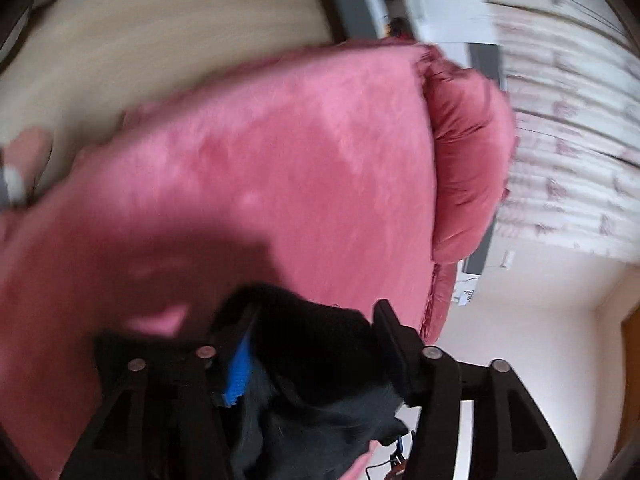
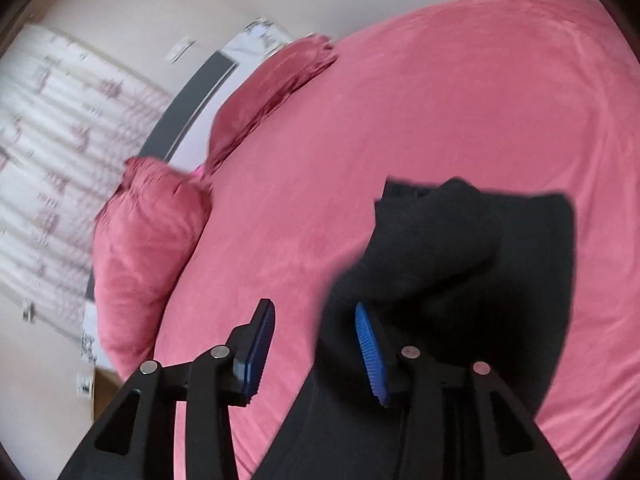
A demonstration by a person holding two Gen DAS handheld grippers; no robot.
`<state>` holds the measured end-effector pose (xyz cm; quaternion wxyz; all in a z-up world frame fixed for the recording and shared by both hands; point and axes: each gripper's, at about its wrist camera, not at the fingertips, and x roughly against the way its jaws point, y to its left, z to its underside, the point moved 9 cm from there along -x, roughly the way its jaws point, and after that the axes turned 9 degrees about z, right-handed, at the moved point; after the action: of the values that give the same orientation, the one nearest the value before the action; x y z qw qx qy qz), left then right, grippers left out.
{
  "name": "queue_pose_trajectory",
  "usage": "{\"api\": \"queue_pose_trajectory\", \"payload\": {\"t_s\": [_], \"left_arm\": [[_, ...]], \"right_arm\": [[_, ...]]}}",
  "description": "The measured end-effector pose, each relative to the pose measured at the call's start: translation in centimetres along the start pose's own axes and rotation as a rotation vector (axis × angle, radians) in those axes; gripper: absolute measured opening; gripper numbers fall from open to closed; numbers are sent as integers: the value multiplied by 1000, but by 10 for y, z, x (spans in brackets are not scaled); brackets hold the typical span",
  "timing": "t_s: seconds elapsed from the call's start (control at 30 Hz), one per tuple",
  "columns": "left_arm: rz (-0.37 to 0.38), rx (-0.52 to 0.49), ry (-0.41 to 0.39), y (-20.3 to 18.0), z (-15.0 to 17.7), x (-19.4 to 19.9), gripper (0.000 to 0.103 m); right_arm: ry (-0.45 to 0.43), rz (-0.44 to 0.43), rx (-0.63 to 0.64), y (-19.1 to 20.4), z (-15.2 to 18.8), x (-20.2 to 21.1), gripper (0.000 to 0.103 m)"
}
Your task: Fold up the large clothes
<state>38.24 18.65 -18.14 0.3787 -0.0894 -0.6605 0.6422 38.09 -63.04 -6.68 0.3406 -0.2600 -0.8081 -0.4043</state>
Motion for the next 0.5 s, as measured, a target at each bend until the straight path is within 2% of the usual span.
{"api": "queue_pose_trajectory", "payload": {"t_s": [0.1, 0.17, 0.23, 0.3, 0.37, 0.4, 0.43, 0.5], "left_arm": [[-80, -184, -62, -6, -3, 27, 77], [-176, -312, -68, -4, 7, 37, 86], [-246, -461, -40, 0, 29, 41, 87], [-301, -590, 4, 7, 57, 39, 93], [-328, -695, 47, 16, 80, 33, 95], [-373, -730, 61, 24, 89, 29, 95], [-403, -755, 51, 27, 93, 26, 95], [-457, -869, 25, 28, 100, 20, 95]], "right_arm": [[-3, 67, 105, -28, 24, 1, 43], [-3, 103, 132, -54, 36, 9, 43], [23, 136, 138, -82, 50, 14, 43], [48, 154, 122, -100, 59, 16, 43], [65, 131, 89, -109, 66, 15, 43], [72, 107, 65, -111, 69, 13, 43], [87, 74, 38, -111, 72, 9, 43], [143, 23, -23, -109, 82, -6, 43]]}}
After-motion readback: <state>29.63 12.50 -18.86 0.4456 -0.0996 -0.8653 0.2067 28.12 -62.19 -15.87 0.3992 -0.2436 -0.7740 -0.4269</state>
